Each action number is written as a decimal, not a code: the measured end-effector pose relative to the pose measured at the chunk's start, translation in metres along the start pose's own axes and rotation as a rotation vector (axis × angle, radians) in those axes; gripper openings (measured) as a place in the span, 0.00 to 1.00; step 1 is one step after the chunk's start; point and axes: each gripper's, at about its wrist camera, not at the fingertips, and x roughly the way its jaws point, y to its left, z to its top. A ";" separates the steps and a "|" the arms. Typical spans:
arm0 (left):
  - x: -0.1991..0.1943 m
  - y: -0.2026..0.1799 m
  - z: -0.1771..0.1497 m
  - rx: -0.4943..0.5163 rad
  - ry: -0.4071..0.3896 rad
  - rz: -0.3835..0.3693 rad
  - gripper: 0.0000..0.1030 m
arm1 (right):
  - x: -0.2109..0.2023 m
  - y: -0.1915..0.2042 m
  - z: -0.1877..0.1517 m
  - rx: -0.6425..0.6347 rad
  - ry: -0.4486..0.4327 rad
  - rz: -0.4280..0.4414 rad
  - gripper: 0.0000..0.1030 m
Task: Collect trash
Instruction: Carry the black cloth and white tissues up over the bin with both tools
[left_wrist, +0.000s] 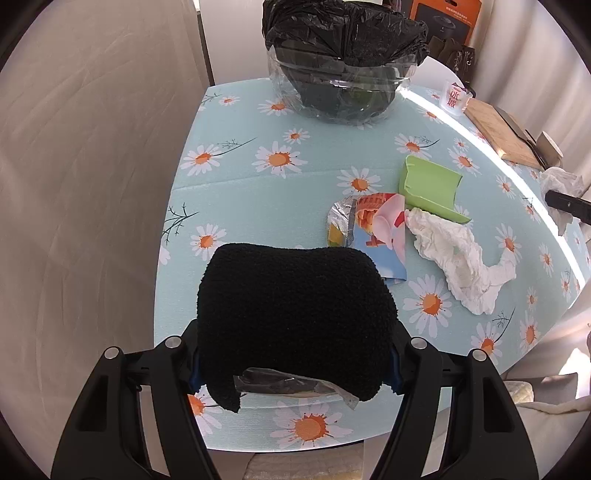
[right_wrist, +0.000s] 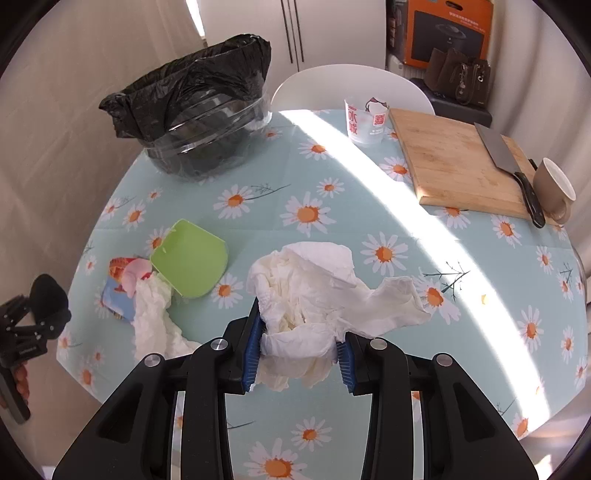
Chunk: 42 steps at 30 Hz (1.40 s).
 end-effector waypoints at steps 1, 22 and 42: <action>-0.004 0.003 0.002 -0.015 -0.008 -0.009 0.67 | -0.005 0.000 -0.001 -0.001 -0.017 -0.003 0.32; -0.071 0.037 0.114 0.068 -0.208 -0.054 0.67 | -0.067 0.064 0.085 -0.185 -0.241 -0.036 0.32; -0.053 0.030 0.264 0.264 -0.268 -0.197 0.67 | -0.073 0.126 0.226 -0.082 -0.406 -0.083 0.32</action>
